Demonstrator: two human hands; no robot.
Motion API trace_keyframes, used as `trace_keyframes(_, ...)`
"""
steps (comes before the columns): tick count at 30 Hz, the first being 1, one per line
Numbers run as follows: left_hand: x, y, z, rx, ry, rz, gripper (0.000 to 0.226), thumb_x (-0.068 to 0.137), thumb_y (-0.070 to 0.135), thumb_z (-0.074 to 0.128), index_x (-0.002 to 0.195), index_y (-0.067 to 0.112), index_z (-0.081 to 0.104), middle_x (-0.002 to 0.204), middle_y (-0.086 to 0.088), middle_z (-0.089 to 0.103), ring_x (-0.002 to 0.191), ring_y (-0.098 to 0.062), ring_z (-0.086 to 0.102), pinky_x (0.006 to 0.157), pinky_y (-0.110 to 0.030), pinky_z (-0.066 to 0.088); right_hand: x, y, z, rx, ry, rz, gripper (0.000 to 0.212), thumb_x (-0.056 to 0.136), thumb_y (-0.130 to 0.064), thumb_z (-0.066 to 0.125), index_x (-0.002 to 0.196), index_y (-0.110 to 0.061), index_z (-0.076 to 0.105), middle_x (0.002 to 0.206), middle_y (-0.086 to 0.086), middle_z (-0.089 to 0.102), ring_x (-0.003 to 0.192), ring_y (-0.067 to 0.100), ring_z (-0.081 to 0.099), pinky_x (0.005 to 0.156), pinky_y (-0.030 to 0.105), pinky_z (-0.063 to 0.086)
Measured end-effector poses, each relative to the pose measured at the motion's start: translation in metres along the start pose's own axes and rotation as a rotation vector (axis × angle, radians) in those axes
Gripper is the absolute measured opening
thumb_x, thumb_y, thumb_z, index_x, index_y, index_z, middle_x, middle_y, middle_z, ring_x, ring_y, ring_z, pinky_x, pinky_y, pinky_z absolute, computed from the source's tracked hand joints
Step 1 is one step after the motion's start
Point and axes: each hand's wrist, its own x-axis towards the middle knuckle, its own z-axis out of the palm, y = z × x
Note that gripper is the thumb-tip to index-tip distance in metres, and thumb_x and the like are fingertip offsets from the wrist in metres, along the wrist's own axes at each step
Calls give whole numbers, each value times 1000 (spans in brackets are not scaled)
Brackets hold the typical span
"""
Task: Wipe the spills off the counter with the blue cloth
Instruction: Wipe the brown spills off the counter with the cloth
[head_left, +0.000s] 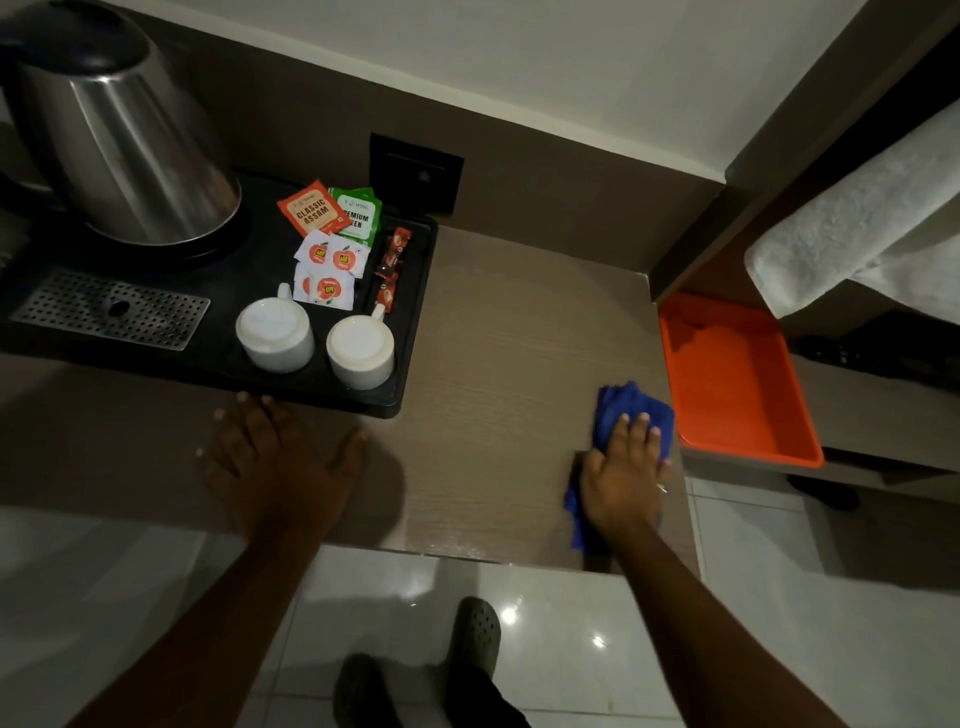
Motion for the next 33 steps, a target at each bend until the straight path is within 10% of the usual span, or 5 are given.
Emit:
trace_keyframes(6,-1,2,-2,11,8,-1,112,76,82,32,149,-3,22,158,-28,22,146,-47,15,111,-72,12,-30,2,2,-18,-100,-470,65,92,-41,26,151,-22,7,159,-4,-1,148,15,-7,121,42,0)
trace_keyframes(24,-2,14,-15,83,6,-83,113,75,82,27,154,2,14,164,-20,9,151,-39,4,118,-62,6,188,-48,-19,-42,37,-165,63,96,-38,31,150,-9,15,161,15,8,147,34,5,119,53,7)
trace_keyframes(33,-9,19,-28,39,-6,-52,111,76,78,30,153,-1,18,163,-23,13,150,-41,8,117,-63,6,69,-84,-4,179,-133,-468,54,98,-15,39,149,-8,23,161,12,11,149,27,4,120,44,1)
